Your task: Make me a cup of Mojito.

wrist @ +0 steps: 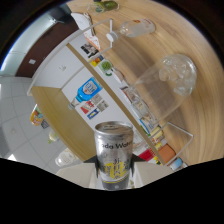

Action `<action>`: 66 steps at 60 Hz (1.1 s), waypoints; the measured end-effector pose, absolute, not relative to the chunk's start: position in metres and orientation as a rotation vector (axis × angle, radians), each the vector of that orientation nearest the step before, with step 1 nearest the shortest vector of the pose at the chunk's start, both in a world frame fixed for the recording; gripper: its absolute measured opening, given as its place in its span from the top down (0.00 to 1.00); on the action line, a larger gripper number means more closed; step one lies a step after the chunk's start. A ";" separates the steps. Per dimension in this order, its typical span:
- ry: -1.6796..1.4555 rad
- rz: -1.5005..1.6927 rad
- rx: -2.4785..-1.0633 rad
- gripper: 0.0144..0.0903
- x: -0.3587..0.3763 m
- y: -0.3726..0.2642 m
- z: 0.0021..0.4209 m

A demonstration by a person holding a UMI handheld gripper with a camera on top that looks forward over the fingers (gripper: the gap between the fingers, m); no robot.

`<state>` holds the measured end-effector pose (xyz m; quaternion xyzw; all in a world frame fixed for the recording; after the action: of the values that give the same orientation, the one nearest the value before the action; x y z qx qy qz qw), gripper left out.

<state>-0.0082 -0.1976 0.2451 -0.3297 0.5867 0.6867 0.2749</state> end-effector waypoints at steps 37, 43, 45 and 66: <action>0.094 0.327 -1.681 0.53 -0.073 -0.194 0.238; -0.010 0.211 -1.738 0.53 -0.080 -0.190 0.196; -0.010 0.201 -1.759 0.53 -0.081 -0.187 0.182; -0.040 0.139 -1.907 0.53 -0.081 -0.182 0.092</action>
<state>-0.0812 -0.1821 0.0916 -0.8147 -0.0171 0.0594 0.5766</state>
